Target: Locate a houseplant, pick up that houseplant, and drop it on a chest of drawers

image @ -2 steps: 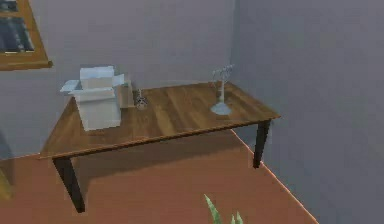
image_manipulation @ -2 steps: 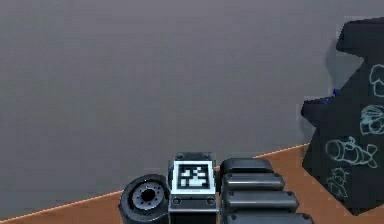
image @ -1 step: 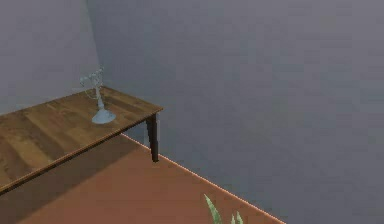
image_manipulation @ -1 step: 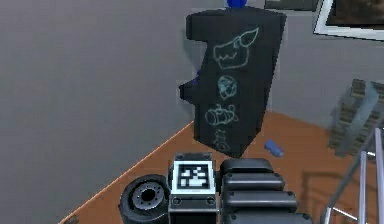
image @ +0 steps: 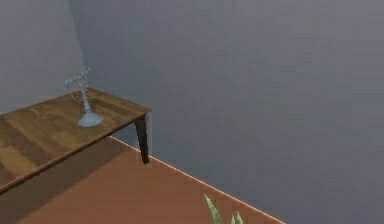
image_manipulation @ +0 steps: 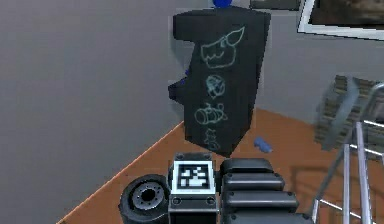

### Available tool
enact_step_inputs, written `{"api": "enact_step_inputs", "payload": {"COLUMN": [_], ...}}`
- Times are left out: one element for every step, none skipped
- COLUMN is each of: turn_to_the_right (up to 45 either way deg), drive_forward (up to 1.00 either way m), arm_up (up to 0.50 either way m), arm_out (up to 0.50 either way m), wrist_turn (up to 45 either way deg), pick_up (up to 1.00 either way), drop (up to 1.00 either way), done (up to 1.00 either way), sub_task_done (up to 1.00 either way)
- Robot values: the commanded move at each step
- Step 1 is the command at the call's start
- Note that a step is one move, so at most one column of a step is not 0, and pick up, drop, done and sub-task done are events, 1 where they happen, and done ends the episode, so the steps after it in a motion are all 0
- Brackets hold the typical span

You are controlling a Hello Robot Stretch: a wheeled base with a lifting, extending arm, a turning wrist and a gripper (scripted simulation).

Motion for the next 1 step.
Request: {"api": "enact_step_inputs", "payload": {"turn_to_the_right": [0.0], "drive_forward": [0.15], "arm_up": [0.00], "arm_out": [0.00], "wrist_turn": [0.0], "pick_up": [0.00], "drop": [0.00], "done": [0.00], "sub_task_done": [0.00]}}
